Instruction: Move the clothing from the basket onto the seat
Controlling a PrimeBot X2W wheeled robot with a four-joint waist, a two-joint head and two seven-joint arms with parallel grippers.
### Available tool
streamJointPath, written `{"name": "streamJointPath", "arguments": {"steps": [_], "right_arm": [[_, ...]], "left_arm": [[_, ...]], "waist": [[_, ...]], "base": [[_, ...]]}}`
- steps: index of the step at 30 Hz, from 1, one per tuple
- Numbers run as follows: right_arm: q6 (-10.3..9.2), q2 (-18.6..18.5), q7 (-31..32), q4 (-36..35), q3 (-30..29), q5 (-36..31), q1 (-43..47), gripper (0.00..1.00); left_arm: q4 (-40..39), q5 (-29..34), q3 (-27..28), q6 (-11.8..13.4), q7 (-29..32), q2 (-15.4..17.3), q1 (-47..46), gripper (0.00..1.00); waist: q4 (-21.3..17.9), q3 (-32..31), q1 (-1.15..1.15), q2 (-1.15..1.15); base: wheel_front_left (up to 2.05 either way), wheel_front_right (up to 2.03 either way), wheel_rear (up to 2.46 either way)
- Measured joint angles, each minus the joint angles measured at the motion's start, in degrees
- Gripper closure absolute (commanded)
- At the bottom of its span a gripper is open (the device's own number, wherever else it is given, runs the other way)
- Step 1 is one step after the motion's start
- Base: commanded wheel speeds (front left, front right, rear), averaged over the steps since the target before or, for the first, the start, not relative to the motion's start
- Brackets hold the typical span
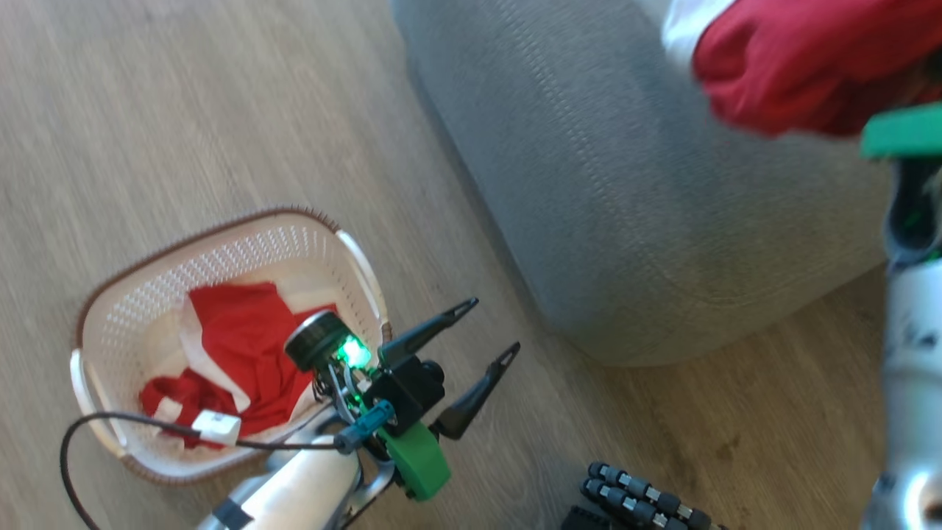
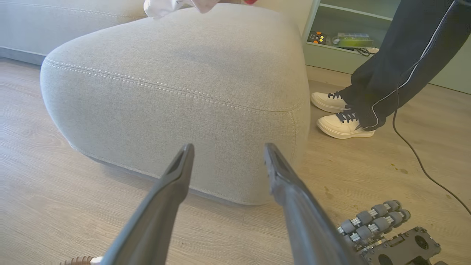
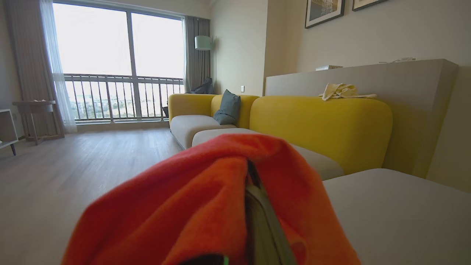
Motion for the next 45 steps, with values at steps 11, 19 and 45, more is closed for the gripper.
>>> {"name": "streamJointPath", "arguments": {"steps": [11, 19, 45], "right_arm": [[0.0, -8.4, 0.0, 17.8, -3.5, 0.0, -19.3, 1.0], [0.0, -14.2, 0.0, 28.1, -8.9, -5.8, -29.2, 1.0], [0.0, -17.2, 3.5, 49.5, -33.6, -27.9, -34.8, 1.0]], "left_arm": [[-0.3, -0.2, -0.5, 0.0, 0.0, 1.8, -3.3, 0.0], [-0.8, -0.2, -1.0, 0.0, 0.0, 1.9, -4.9, 0.0], [-2.2, -0.7, 0.7, 0.0, 0.0, 2.5, -6.7, 0.0]], "waist": [[4.4, 5.3, 0.0, 0.0], [7.4, 7.8, 0.0, 0.0], [13.0, 13.7, 0.0, 0.0]], "base": [[0.0, 0.0, 0.0], [0.0, 0.0, 0.0], [0.0, 0.0, 0.0]]}}
